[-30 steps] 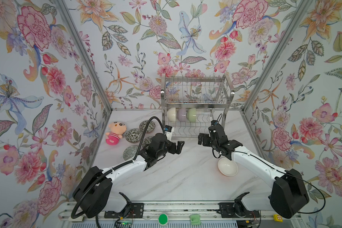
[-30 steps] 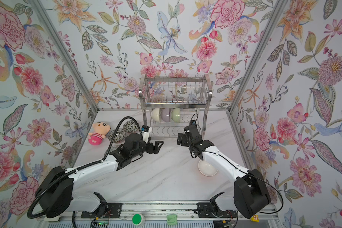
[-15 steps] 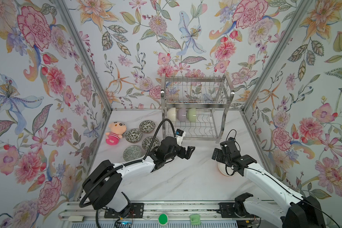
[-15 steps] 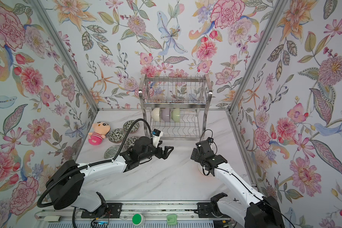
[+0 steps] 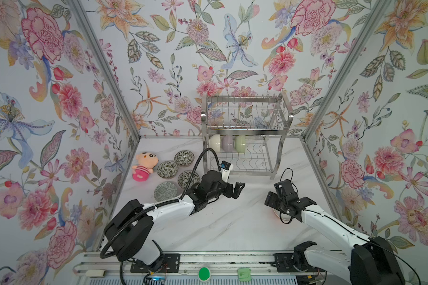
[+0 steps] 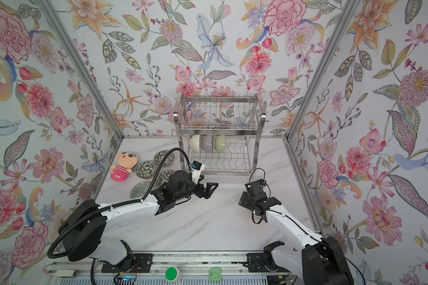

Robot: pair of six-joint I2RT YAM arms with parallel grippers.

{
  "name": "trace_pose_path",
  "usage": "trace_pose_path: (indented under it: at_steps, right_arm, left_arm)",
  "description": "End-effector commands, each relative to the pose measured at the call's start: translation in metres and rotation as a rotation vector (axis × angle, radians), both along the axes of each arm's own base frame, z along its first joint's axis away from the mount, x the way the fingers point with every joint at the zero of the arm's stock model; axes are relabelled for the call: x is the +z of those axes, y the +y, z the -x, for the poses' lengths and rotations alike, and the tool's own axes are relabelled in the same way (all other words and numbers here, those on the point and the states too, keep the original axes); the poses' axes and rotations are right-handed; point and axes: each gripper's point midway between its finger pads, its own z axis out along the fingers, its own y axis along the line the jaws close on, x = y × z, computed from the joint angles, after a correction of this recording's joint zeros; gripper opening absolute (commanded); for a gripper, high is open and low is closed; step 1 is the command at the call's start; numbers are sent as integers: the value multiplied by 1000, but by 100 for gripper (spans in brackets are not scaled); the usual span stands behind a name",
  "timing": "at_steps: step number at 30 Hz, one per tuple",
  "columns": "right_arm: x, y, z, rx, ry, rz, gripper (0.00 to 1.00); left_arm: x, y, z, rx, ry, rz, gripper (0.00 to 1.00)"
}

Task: Load the bowls into the dish rack
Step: 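Withdraw the right gripper toward the orange bowl while the left gripper advances, then lower the right gripper onto the orange bowl rim and close it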

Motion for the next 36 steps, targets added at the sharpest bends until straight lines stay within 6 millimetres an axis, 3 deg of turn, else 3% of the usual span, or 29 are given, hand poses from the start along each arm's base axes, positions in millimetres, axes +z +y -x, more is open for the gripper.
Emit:
trace_pose_path:
  at_steps: [1, 12, 22, 36]
  right_arm:
    - [-3, 5, -7, 1, -14, -24, 77]
    - [-11, 15, -11, 62, -33, -49, 49]
    - [5, 42, -18, 178, -88, -69, 32]
    - [13, 100, -29, 375, -100, 39, 20]
  left_arm:
    - [7, -6, -3, -8, -23, -7, 99]
    - [0, -6, -8, 8, -14, -41, 100]
    - [0, 0, -16, 33, -13, -51, 99]
    - [-6, 48, -32, 125, 30, -16, 99]
